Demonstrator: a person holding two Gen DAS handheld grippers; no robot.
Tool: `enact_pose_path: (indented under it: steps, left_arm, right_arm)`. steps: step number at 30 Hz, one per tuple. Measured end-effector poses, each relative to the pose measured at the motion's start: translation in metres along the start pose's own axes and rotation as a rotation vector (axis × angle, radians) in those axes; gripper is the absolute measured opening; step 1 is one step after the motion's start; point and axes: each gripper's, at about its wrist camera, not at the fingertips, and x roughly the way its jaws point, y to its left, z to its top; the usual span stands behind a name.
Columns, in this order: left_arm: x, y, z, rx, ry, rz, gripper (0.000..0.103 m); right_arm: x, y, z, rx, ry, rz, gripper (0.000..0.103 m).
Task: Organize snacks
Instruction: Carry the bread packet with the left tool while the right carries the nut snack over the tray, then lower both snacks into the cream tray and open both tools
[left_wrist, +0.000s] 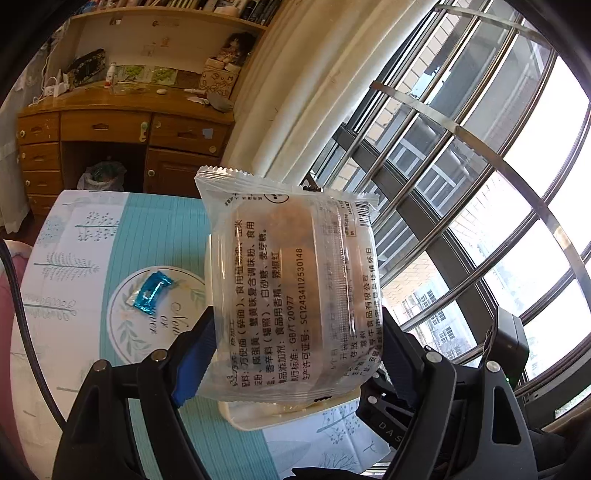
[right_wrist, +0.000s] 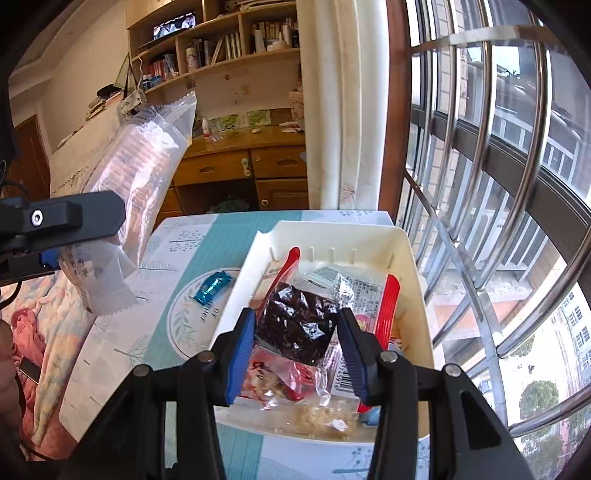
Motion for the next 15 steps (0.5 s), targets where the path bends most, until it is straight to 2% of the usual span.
enact_pose_path:
  steps: [8, 11, 12, 13, 14, 15]
  left_arm:
    - [0.027, -0.017, 0.004, -0.005, 0.022, -0.009, 0.081]
    - [0.031, -0.018, 0.005, -0.016, 0.028, -0.004, 0.085]
    - [0.030, -0.017, 0.005, -0.018, 0.022, -0.007, 0.092]
    - [0.028, -0.016, 0.006, -0.019, 0.015, -0.006, 0.100]
    - [0.026, -0.015, 0.006, -0.021, 0.007, 0.002, 0.102]
    - [0.024, -0.014, 0.007, -0.023, -0.001, 0.015, 0.102]
  right_arm:
    - [0.008, -0.023, -0.001, 0.005, 0.027, -0.008, 0.046]
    - [0.009, -0.026, -0.001, 0.014, 0.032, -0.002, 0.047]
    - [0.011, -0.027, 0.000, 0.015, 0.040, -0.003, 0.047]
    - [0.013, -0.027, 0.000, 0.015, 0.050, -0.011, 0.050]
    - [0.014, -0.026, 0.000, 0.016, 0.055, -0.020, 0.055]
    - [0.015, -0.027, 0.000, 0.021, 0.056, -0.025, 0.066]
